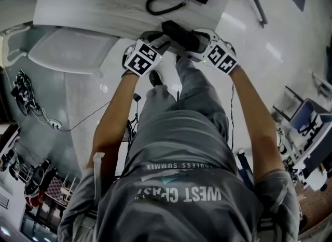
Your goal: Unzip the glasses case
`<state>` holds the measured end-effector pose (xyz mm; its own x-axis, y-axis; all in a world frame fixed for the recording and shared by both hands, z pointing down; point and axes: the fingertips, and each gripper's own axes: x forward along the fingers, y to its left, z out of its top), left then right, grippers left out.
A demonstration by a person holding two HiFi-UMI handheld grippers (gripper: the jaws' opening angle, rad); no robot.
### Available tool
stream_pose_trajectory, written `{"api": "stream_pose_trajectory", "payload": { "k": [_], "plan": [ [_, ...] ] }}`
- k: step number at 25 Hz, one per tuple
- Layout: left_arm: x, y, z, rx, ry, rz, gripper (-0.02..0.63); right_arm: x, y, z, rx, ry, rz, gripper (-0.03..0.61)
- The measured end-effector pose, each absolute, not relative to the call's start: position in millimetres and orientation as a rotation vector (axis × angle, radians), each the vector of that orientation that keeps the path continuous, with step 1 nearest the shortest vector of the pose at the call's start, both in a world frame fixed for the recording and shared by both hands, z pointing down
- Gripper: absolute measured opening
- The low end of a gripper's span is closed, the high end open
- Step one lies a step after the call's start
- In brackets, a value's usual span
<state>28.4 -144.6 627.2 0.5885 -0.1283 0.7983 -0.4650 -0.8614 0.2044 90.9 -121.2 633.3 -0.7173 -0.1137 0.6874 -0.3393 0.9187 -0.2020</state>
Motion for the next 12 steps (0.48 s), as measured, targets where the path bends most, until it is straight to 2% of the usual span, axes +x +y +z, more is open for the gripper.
{"api": "stream_pose_trajectory", "payload": {
  "k": [9, 10, 11, 12],
  "plan": [
    [30, -151, 626, 2.401, -0.511, 1.147, 0.127, 89, -115, 658, 0.506, -2.152, 0.034, 0.374],
    [30, -151, 626, 2.401, -0.506, 1.149, 0.127, 90, -118, 660, 0.532, -2.141, 0.014, 0.365],
    [30, -151, 626, 2.401, -0.501, 1.149, 0.127, 92, -121, 660, 0.559, -2.139, 0.013, 0.32],
    [30, -151, 626, 2.401, -0.497, 1.146, 0.127, 94, -124, 660, 0.579, -2.146, 0.028, 0.308]
  ]
}}
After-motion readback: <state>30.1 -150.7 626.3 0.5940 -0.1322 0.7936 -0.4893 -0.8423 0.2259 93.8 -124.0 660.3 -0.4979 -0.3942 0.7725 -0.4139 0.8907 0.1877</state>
